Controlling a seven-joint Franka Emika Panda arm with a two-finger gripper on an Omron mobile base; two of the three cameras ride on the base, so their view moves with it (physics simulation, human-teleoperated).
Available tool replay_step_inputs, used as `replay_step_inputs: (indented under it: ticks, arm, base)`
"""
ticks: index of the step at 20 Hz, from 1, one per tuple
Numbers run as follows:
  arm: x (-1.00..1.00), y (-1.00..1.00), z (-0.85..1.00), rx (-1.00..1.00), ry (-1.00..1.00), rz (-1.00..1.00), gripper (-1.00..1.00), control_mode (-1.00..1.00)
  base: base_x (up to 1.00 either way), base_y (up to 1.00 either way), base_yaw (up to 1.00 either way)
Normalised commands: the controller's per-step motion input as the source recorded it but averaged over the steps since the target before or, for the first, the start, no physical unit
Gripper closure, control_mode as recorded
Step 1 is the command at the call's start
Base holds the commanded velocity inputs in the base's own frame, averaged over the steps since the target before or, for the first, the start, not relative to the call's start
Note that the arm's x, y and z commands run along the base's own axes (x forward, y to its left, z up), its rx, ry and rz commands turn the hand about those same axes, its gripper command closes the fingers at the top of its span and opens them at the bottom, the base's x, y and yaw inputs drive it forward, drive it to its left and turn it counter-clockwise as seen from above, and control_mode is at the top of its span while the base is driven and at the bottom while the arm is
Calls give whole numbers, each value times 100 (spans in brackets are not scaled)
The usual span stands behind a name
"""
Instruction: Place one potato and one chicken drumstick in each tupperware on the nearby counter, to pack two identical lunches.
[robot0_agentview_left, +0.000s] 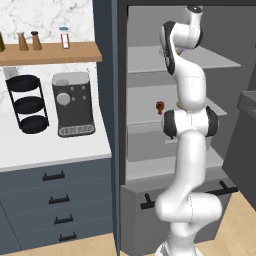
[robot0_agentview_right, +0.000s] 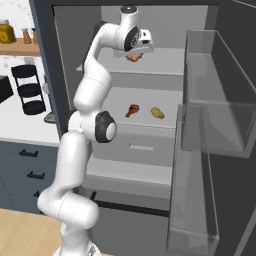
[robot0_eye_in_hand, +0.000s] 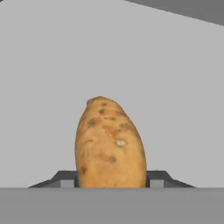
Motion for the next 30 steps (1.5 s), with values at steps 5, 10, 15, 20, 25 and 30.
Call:
replay_step_inputs:
  ticks: [5,10,15,20,25,30]
  arm:
    - [-100,30,-54,21,-23,-10,100,-100]
    - [-100,30,-80,17,-28,-11,100,-100]
    - [-100,29,-95,17,-33,-9,100,-100]
    - [-100,15,-23,13,-14,0,100,-100]
    - [-100,21,0,1,1,6,100,-100]
    - [-100,31,-1,0,10,20,100,-100]
  base:
    - [0,0,0]
    - [0,0,0]
    - [0,0,0]
    - [0,0,0]
    - [0,0,0]
    - [0,0,0]
